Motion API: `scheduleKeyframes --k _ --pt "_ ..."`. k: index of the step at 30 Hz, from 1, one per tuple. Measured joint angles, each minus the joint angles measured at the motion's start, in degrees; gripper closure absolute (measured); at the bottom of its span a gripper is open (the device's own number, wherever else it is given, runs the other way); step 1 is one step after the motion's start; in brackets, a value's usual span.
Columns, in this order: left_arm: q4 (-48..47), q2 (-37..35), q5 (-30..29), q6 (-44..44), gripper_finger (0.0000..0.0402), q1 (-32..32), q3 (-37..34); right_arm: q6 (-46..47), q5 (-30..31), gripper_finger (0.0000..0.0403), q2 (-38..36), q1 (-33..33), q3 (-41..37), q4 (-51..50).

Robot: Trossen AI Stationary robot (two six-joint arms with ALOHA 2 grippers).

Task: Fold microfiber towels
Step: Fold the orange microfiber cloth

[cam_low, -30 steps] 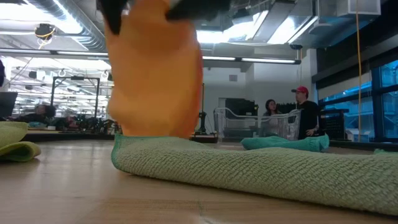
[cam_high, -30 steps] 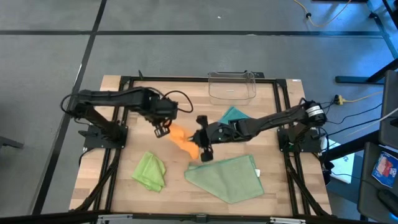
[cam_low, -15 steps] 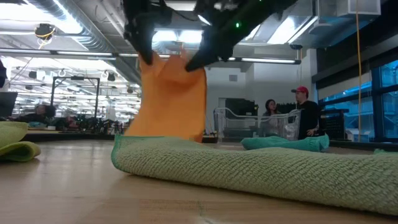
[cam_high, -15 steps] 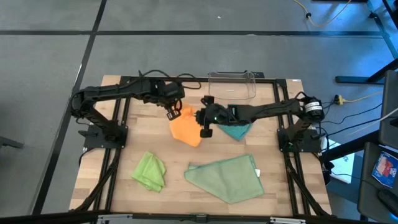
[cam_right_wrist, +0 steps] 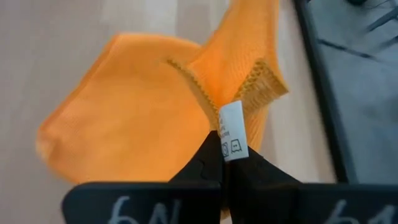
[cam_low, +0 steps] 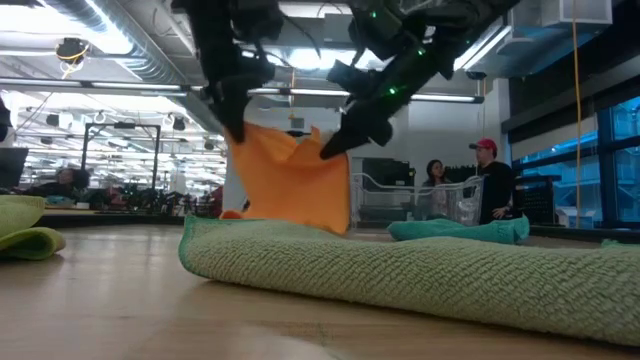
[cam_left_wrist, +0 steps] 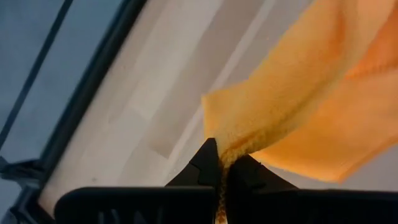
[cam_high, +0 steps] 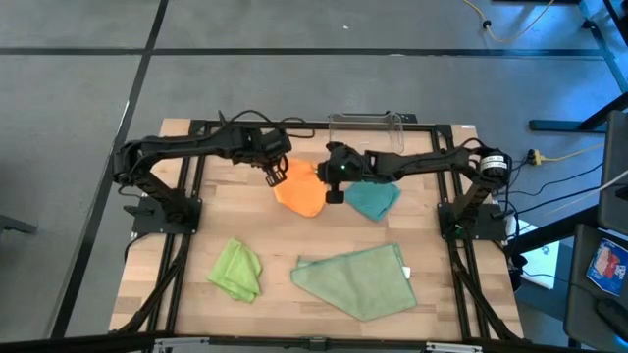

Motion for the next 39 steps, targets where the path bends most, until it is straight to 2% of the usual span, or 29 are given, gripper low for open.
scheduleKeyframes --k 4,10,19,26,30,39 --pt "0.5 0.0 1.3 -3.0 0.0401 -2.0 -2.3 1.5 -1.0 0.0400 0.0 0.9 -2.2 0.4" --pt "7.6 0.0 6.5 -5.2 0.0401 -5.5 -7.2 5.1 -5.4 0.0400 0.0 4.6 -5.6 3.8" --pt "9.0 0.6 5.7 -8.2 0.0401 -7.6 -11.0 10.2 -5.4 0.0400 0.4 10.9 -10.0 12.5" --pt "14.2 2.1 4.9 -8.3 0.0401 -7.3 -14.4 13.3 -5.2 0.0398 5.8 12.7 -10.1 17.1" --pt "14.0 2.2 4.2 -8.3 0.0380 -7.2 -14.3 14.9 -6.0 0.0368 6.9 13.6 -9.0 18.0" --pt "13.4 2.1 3.1 -8.4 0.0264 -7.1 -14.1 17.7 -9.2 0.0246 6.8 15.3 -7.4 19.1"
